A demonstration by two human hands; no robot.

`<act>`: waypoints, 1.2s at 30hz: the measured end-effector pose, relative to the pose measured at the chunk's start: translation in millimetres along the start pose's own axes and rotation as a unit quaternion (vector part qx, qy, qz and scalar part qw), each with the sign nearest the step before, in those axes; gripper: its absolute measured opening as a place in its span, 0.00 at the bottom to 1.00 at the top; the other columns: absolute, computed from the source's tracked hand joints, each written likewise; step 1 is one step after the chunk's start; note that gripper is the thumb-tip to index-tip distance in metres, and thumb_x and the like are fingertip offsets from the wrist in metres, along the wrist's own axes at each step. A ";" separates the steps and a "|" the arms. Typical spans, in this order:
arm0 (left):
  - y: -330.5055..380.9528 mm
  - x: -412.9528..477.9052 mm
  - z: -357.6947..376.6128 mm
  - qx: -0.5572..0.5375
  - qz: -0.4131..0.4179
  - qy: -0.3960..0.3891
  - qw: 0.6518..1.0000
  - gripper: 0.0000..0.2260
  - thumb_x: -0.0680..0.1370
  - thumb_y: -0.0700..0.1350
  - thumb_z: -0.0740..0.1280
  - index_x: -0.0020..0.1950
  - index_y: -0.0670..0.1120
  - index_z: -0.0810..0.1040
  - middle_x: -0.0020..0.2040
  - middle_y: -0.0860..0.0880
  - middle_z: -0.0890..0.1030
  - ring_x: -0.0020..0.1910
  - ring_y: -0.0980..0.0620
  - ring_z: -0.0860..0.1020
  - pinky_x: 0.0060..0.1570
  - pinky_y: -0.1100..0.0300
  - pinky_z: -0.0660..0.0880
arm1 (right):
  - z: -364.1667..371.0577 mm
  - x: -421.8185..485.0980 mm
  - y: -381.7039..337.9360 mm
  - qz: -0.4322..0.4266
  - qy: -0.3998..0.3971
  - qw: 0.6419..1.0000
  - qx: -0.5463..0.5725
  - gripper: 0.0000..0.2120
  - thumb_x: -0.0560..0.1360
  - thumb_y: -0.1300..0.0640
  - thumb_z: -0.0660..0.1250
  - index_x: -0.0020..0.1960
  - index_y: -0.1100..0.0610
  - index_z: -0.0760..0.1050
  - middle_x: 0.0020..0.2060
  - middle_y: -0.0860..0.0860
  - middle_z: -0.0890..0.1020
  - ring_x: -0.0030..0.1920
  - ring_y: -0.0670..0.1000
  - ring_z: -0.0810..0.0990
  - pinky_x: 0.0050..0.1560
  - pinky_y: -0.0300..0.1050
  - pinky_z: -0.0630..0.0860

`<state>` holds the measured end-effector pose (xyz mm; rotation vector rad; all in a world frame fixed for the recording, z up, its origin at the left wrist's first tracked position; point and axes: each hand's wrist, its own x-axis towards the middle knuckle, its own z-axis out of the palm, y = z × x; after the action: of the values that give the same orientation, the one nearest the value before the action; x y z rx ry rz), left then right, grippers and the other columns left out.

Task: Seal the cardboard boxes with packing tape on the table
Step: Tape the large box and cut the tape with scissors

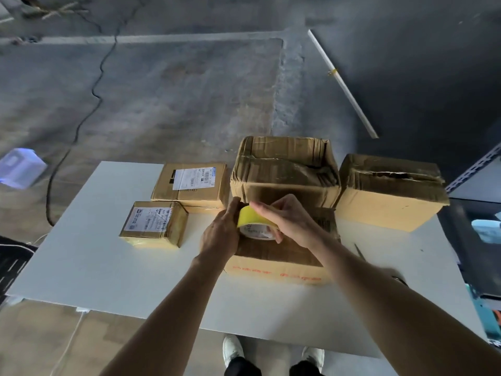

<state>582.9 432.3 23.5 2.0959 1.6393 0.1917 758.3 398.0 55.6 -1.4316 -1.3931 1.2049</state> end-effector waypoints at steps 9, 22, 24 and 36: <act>-3.2 2.8 5.1 -0.040 -0.014 0.028 0.999 0.21 0.85 0.55 0.46 0.79 0.61 0.54 0.73 0.48 0.72 0.66 0.41 0.74 0.54 0.47 0.73 | -35.1 -19.3 -10.4 0.014 0.028 0.995 -0.097 0.25 0.80 0.46 0.64 0.34 0.64 0.78 0.25 0.62 0.77 0.20 0.51 0.73 0.24 0.34 0.67; -5.3 1.2 0.6 -0.066 0.006 0.010 0.998 0.22 0.84 0.58 0.46 0.79 0.59 0.54 0.73 0.46 0.71 0.66 0.40 0.74 0.55 0.45 0.75 | -48.6 -50.9 7.3 0.059 0.151 0.980 0.116 0.32 0.64 0.36 0.76 0.43 0.67 0.81 0.39 0.63 0.81 0.43 0.57 0.83 0.43 0.46 0.77; -4.7 1.2 -1.9 -0.070 0.009 -0.001 0.998 0.23 0.84 0.57 0.47 0.80 0.58 0.54 0.71 0.43 0.73 0.64 0.39 0.76 0.54 0.45 0.75 | -43.6 -50.8 12.6 0.075 0.166 0.966 0.181 0.22 0.66 0.40 0.76 0.39 0.60 0.82 0.36 0.58 0.82 0.42 0.57 0.83 0.43 0.46 0.78; -10.8 1.2 -2.8 -0.079 0.015 -0.002 0.997 0.23 0.83 0.59 0.48 0.79 0.59 0.55 0.61 0.39 0.79 0.53 0.37 0.80 0.46 0.45 0.80 | -46.4 -52.1 -11.3 0.080 0.194 0.976 0.050 0.20 0.69 0.42 0.72 0.39 0.61 0.84 0.36 0.57 0.84 0.43 0.55 0.85 0.41 0.48 0.77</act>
<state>572.7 436.2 21.0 2.0002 1.5382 0.3166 803.2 350.9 83.0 -1.6274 -0.9530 1.0087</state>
